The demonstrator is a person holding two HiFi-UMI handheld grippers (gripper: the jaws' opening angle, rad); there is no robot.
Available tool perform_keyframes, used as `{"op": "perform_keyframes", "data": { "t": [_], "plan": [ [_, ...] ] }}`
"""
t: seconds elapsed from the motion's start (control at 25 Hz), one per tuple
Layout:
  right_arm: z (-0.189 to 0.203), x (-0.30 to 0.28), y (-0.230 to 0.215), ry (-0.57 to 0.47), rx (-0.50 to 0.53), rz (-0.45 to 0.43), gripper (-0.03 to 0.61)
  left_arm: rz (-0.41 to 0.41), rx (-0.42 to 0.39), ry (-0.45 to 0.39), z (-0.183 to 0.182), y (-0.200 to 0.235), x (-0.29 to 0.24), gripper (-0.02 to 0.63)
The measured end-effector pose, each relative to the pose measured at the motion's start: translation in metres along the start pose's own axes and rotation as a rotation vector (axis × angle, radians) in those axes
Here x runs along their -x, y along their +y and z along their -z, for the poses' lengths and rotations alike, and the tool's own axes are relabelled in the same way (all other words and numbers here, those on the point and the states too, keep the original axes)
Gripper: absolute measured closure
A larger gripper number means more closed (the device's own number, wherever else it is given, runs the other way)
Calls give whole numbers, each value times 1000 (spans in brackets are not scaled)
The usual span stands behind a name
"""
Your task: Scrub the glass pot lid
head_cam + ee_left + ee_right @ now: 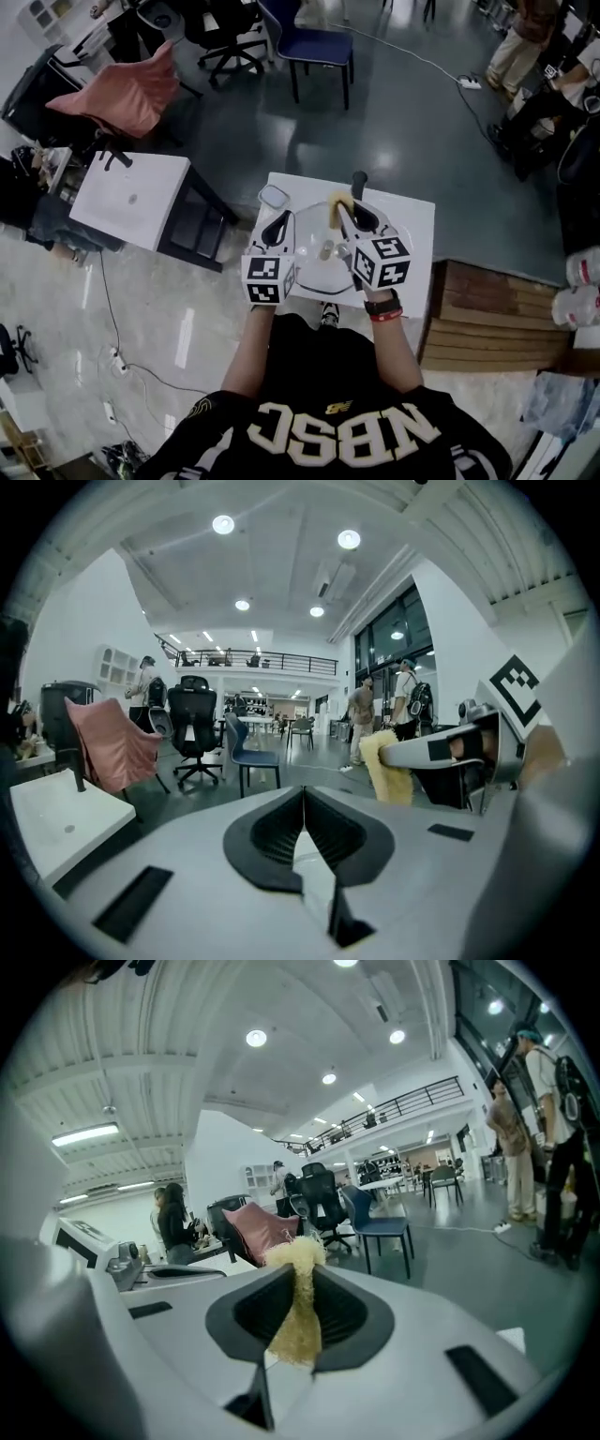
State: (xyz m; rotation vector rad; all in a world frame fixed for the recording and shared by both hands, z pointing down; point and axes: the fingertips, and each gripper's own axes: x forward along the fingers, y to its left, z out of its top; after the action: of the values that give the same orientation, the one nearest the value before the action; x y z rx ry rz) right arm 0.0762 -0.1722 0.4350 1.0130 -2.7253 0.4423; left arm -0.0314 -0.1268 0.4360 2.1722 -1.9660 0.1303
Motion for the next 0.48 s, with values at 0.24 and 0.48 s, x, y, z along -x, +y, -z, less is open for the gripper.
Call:
{"op": "perform_keyframes", "data": {
  "t": [0.24,0.48],
  "plan": [
    [45,-53,13,129,19,-55,517,-53,46,178,69,42,-15,597],
    [94,-101,22,250,15,-44,520,-13,81,338,129,63,-34,597]
  ]
}}
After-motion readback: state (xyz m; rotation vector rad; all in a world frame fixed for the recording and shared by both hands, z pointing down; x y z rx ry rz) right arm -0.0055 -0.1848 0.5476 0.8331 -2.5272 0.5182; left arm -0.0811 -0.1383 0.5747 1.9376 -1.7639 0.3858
